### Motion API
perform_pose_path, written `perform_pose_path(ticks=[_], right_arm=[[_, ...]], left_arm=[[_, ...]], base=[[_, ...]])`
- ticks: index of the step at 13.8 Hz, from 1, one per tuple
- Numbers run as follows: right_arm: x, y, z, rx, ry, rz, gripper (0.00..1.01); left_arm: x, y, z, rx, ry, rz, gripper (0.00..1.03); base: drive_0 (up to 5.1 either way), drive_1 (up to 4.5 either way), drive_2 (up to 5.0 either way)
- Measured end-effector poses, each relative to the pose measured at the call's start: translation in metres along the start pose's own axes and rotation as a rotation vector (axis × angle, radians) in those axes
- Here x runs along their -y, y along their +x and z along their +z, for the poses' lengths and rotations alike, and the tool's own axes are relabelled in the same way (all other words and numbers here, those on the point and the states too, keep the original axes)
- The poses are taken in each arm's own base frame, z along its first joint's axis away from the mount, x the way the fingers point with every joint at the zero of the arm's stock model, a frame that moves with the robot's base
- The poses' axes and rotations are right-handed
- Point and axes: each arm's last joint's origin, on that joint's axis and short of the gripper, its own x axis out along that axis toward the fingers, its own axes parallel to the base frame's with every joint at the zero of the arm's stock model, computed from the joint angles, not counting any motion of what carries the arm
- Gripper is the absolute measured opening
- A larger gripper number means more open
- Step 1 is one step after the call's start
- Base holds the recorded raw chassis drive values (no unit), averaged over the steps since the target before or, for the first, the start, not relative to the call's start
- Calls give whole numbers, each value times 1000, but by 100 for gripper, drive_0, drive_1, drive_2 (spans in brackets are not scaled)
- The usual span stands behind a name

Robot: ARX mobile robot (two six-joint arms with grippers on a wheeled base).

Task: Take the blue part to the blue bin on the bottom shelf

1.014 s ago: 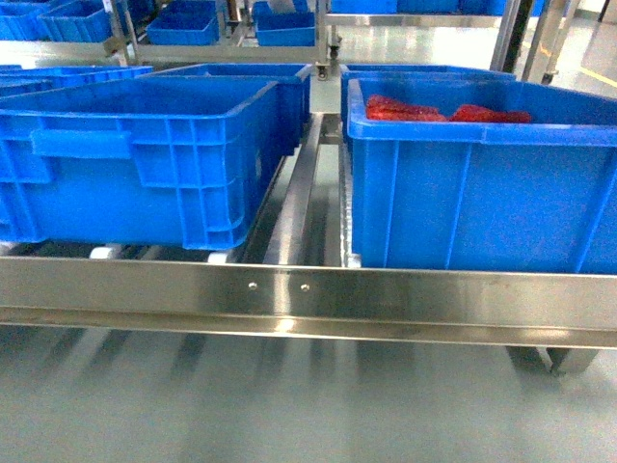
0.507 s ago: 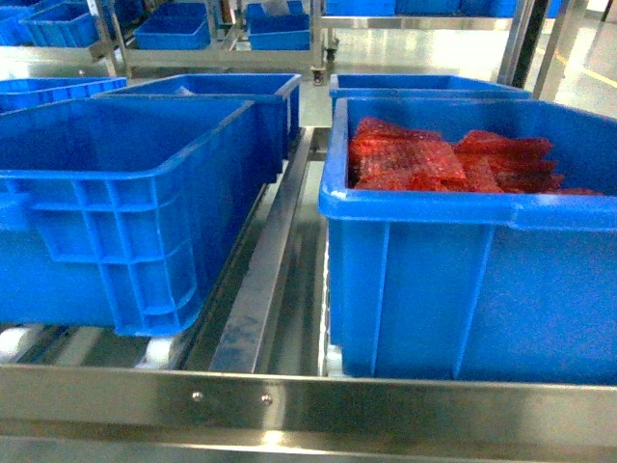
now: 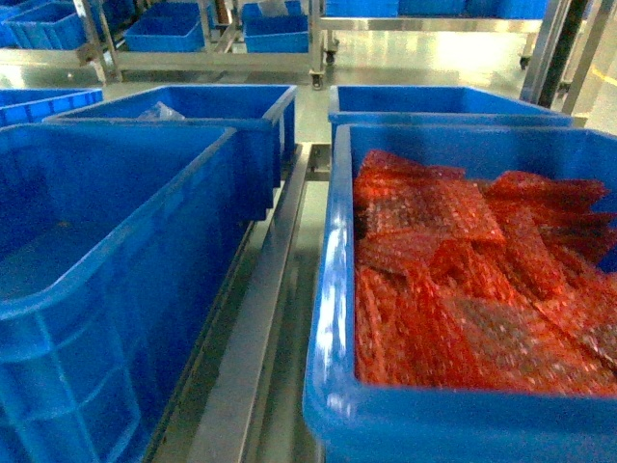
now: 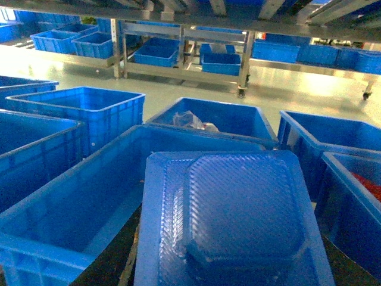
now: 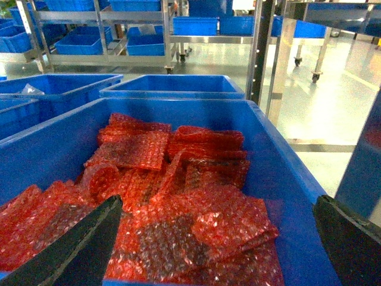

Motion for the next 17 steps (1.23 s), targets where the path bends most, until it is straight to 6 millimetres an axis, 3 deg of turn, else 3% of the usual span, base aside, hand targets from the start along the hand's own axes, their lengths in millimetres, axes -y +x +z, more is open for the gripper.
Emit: perform_pose_path(ticks=[3, 17], right_arm=[[0, 0, 0, 1, 0, 0, 98], [0, 0, 0, 1, 0, 0, 98]], left_arm=[[0, 0, 0, -2, 1, -1, 43], [0, 0, 0, -1, 0, -1, 43]], base=[[255, 240, -503], [0, 0, 0]])
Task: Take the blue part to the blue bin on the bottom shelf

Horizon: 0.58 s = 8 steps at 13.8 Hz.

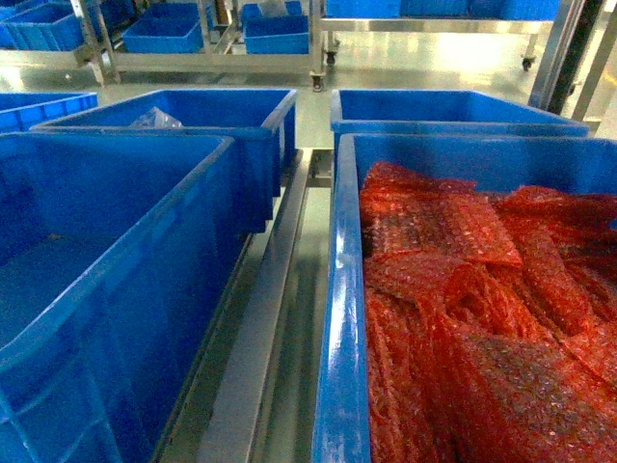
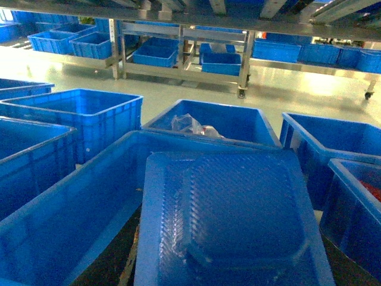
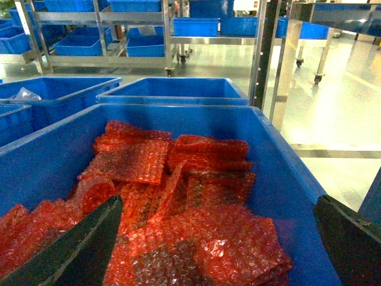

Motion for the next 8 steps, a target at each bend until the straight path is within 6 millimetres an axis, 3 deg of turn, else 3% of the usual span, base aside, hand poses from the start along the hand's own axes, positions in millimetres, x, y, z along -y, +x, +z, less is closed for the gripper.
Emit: perform_pose_path(ticks=[8], right_arm=[[0, 0, 0, 0, 0, 0, 98]], left_arm=[[0, 0, 0, 0, 0, 0, 43]], base=[[0, 0, 0]])
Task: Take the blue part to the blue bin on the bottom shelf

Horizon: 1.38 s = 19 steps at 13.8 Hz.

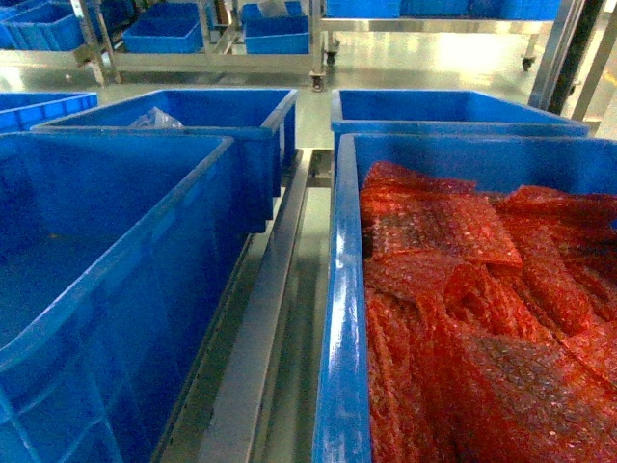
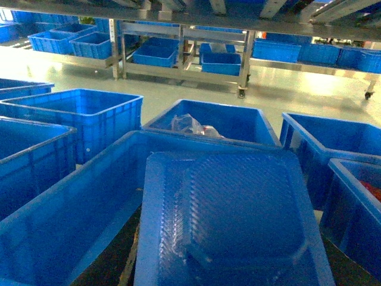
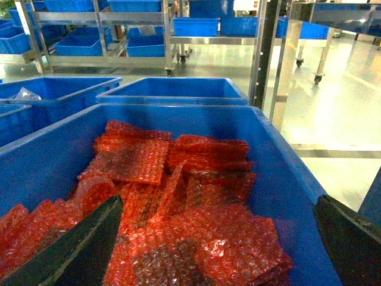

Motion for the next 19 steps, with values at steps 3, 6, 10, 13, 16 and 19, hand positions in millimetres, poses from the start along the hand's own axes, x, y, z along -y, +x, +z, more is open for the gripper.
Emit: perform_pose_path(ticks=[3, 6, 10, 13, 16, 19], right_arm=[[0, 0, 0, 0, 0, 0, 98], [0, 0, 0, 0, 0, 0, 98], [0, 0, 0, 0, 0, 0, 98], [0, 0, 0, 0, 0, 0, 98], [0, 0, 0, 0, 0, 0, 98], [0, 0, 0, 0, 0, 0, 98]], left_arm=[[0, 0, 0, 0, 0, 0, 43], [0, 0, 0, 0, 0, 0, 43], [5, 2, -1, -115, 89, 162, 43], [23, 38, -2, -103, 98, 98, 43], [22, 96, -11, -194, 50, 35, 43], [9, 130, -28, -293, 20, 68, 56]], base=[[0, 0, 0], [0, 0, 0], [0, 0, 0], [0, 0, 0], [0, 0, 0], [0, 0, 0]])
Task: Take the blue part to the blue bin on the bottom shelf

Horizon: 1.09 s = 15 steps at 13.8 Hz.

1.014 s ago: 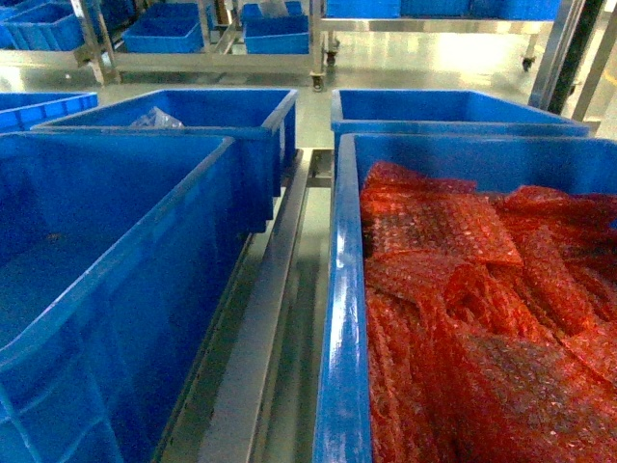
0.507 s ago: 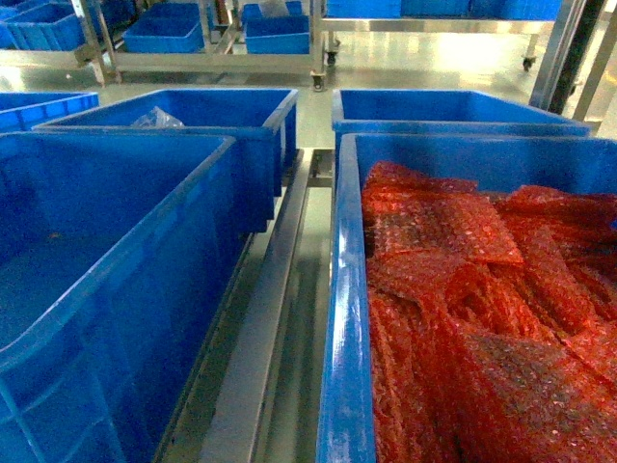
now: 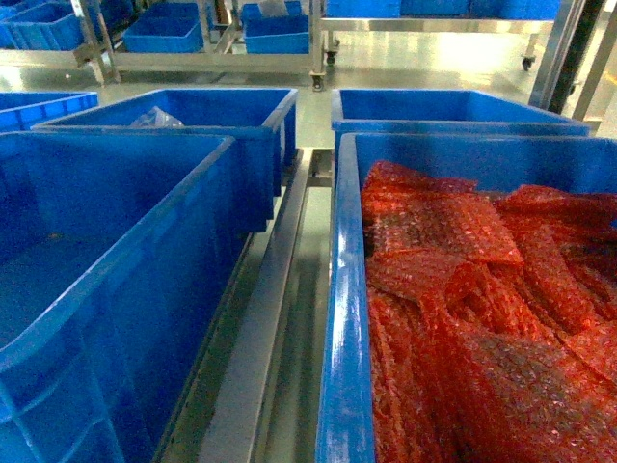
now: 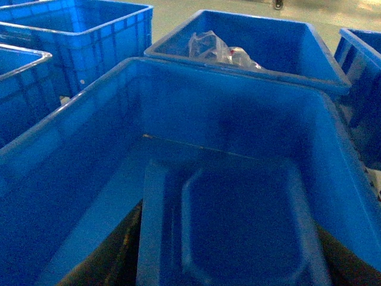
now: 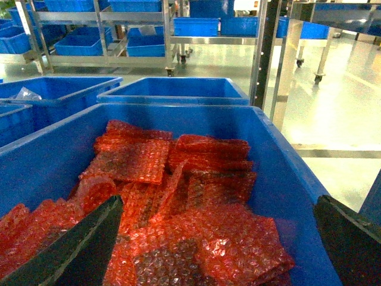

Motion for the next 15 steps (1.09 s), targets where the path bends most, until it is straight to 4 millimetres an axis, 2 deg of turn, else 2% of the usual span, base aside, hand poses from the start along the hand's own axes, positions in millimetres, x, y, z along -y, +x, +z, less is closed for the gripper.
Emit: perform_pose_path(ticks=[3, 4, 6, 7, 8, 13, 15], right_arm=[[0, 0, 0, 0, 0, 0, 98], [0, 0, 0, 0, 0, 0, 98], [0, 0, 0, 0, 0, 0, 98], [0, 0, 0, 0, 0, 0, 98], [0, 0, 0, 0, 0, 0, 98], [0, 0, 0, 0, 0, 0, 98], [0, 0, 0, 0, 0, 0, 98]], left_arm=[[2, -1, 4, 17, -10, -15, 91], [2, -1, 4, 16, -9, -14, 100], [1, 0, 5, 83, -14, -52, 95], [-3, -6, 0, 207, 4, -158, 80], [-7, -13, -8, 239, 21, -184, 72], [-31, -38, -34, 252, 41, -173, 22], [-32, -46, -41, 253, 42, -185, 1]], base=[[0, 0, 0], [0, 0, 0], [0, 0, 0], [0, 0, 0], [0, 0, 0], [0, 0, 0], [0, 0, 0]])
